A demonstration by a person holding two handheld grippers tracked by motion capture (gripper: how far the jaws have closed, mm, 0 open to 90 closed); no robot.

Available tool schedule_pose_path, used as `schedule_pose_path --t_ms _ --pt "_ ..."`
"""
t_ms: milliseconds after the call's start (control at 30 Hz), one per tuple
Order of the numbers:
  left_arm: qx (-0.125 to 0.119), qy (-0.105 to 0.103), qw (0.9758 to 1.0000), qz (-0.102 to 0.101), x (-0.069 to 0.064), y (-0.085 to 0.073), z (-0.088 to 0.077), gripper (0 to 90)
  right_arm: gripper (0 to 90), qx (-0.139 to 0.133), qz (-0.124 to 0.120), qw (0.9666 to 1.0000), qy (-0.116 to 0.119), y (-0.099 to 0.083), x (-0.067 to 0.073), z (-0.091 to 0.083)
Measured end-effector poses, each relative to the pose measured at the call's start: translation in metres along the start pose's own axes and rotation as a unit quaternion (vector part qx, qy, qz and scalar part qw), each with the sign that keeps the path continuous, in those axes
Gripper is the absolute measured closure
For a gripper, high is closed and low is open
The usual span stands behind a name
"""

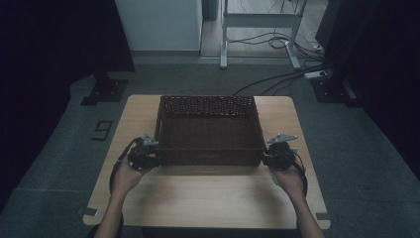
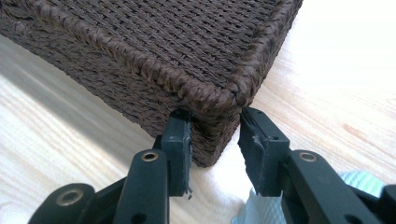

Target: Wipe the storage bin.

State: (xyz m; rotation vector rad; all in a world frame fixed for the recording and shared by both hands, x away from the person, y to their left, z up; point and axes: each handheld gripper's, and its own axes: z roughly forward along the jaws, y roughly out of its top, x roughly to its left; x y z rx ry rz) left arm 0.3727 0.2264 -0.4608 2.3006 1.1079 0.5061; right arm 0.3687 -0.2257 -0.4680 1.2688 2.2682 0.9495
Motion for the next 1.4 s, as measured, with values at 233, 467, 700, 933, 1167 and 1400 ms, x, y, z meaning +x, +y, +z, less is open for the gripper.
schedule_pose_path --t_ms 233,467,700,933,1167,1400 --pt "0.004 0.005 0.9999 -0.009 0.009 0.005 0.004 48.9 61.0 -0.001 -0.009 0.9999 0.005 0.002 -0.001 0.002" --pt "-0.009 -0.002 0.9996 -0.028 0.006 -0.007 -0.013 22.3 44.6 -0.009 -0.013 0.9998 0.012 -0.008 0.003 -0.011" --pt "-0.014 -0.033 0.9993 -0.005 -0.024 -0.037 -0.029 5.2 18.7 -0.006 -0.034 0.9985 0.044 -0.033 0.018 -0.026" --pt "0.010 -0.042 0.9990 0.009 -0.041 -0.061 -0.014 0.0 12.6 0.005 -0.028 0.9984 0.049 -0.058 0.024 -0.025" --pt "0.045 -0.048 0.9977 0.014 -0.042 -0.076 0.010 0.0 4.0 0.050 -0.041 0.9967 0.049 -0.080 0.025 -0.002" --pt "0.067 -0.051 0.9963 0.016 -0.038 -0.082 0.018 0.0 1.9 0.081 -0.054 0.9946 0.037 -0.087 0.027 0.009"
